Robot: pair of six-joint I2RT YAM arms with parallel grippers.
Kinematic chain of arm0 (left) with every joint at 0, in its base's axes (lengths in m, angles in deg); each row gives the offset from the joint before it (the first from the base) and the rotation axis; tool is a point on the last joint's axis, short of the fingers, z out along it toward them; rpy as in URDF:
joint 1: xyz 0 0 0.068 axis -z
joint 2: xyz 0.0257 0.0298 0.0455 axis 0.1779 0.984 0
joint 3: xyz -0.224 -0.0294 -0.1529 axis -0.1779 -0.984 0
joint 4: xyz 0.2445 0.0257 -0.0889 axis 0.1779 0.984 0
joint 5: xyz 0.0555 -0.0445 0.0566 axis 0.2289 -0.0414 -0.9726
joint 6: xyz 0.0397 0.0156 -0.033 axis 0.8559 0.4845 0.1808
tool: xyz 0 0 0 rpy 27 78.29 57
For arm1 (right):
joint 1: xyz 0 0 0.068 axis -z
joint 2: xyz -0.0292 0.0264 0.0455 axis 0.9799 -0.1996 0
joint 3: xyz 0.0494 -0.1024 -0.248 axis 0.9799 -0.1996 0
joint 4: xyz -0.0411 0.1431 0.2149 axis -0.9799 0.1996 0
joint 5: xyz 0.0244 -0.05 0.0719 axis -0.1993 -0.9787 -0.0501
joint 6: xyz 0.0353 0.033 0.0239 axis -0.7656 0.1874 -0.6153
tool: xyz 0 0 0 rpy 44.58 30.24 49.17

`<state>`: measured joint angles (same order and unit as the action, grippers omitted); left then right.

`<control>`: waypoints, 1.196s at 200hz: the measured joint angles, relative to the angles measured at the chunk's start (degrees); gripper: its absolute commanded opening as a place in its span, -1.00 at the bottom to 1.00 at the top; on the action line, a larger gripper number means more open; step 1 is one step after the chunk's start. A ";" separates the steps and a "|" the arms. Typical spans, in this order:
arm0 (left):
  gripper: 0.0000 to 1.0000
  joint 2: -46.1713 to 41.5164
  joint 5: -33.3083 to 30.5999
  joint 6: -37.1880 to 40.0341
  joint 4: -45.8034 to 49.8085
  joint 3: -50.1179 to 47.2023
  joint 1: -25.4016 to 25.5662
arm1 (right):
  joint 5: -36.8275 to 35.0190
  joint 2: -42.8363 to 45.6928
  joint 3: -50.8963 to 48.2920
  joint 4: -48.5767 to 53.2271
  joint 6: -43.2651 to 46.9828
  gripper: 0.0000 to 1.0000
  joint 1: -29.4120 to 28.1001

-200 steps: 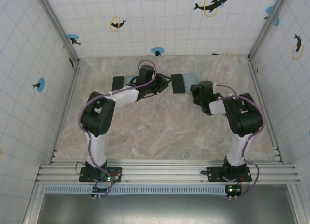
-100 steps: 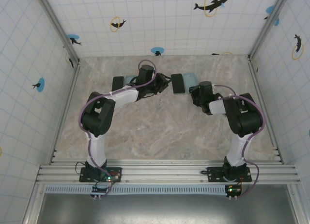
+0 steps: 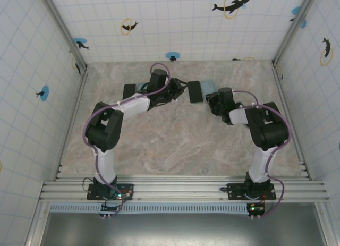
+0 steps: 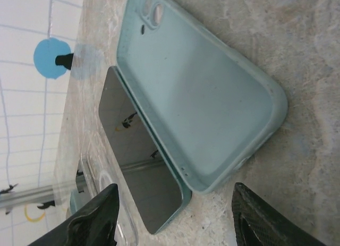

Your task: Take the phone out of the phone case

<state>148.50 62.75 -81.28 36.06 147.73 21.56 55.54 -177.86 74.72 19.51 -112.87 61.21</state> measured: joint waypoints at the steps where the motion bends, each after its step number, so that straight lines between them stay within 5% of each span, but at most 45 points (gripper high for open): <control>1: -0.05 -0.07 0.00 0.13 0.04 0.00 0.00 | 0.09 0.09 0.00 0.07 0.13 0.38 0.02; 58: 0.18 -1.36 1.20 5.40 3.32 1.38 0.15 | 6.34 13.44 0.94 11.76 17.70 0.58 6.03; 76: 0.20 -1.36 1.38 7.02 4.81 2.95 0.72 | 7.30 16.00 2.36 17.40 25.59 1.00 8.76; 94: 0.34 -1.33 1.86 8.41 5.64 4.50 1.88 | 8.20 18.75 2.38 22.51 32.28 0.98 11.41; 164: 0.35 -0.59 3.89 13.44 7.63 9.40 6.97 | 11.76 28.26 2.43 37.35 63.89 0.98 18.53; 239: 0.41 -1.42 5.75 21.49 8.11 3.04 7.96 | 7.65 25.86 3.04 54.29 97.37 0.98 24.52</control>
<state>147.08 68.50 -59.80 44.17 150.77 29.52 63.19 -152.00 77.76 73.80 -15.50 85.73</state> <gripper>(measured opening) 0.700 0.990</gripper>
